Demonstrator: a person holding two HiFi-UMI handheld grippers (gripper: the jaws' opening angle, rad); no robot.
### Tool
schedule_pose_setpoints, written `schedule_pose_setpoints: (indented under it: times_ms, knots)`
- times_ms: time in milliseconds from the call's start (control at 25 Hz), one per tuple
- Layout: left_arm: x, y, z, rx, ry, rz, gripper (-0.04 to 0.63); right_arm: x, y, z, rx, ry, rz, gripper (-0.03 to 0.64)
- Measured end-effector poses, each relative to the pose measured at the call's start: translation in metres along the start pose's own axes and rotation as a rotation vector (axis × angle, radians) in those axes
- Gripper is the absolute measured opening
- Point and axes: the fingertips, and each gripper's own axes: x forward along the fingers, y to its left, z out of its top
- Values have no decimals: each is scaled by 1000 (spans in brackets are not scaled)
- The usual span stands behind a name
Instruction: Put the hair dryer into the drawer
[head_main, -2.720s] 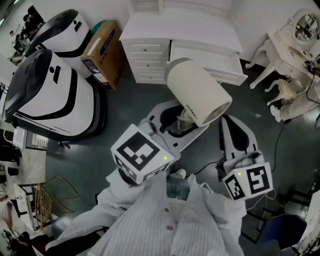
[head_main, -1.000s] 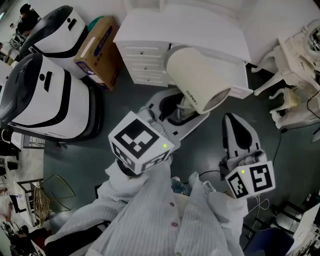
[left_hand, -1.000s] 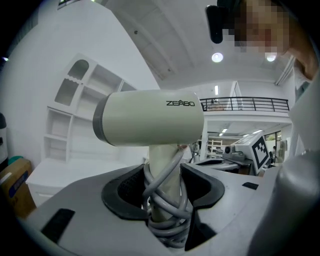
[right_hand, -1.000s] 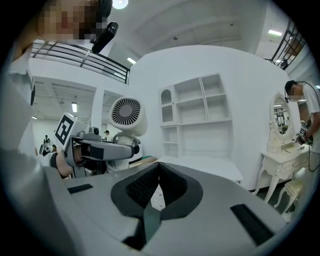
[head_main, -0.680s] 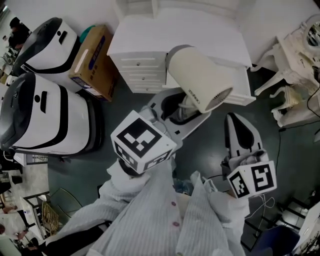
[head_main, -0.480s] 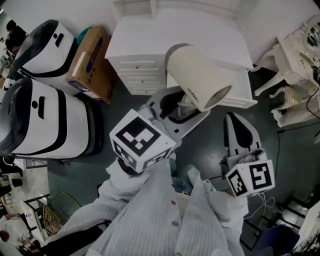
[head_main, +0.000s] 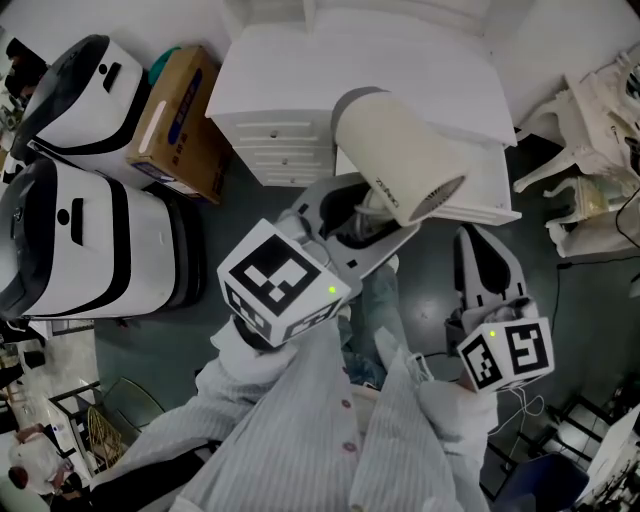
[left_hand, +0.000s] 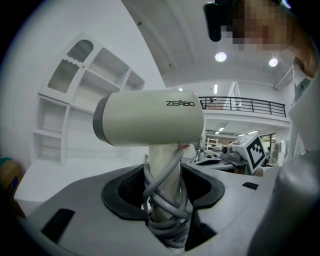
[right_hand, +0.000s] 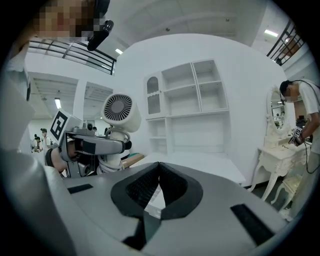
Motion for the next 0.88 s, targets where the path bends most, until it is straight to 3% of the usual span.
schedule_pose_setpoints:
  times_ms: [880]
  knots:
    - [188, 97, 50, 21, 34, 58, 216, 115, -189, 46, 1, -12, 68, 11]
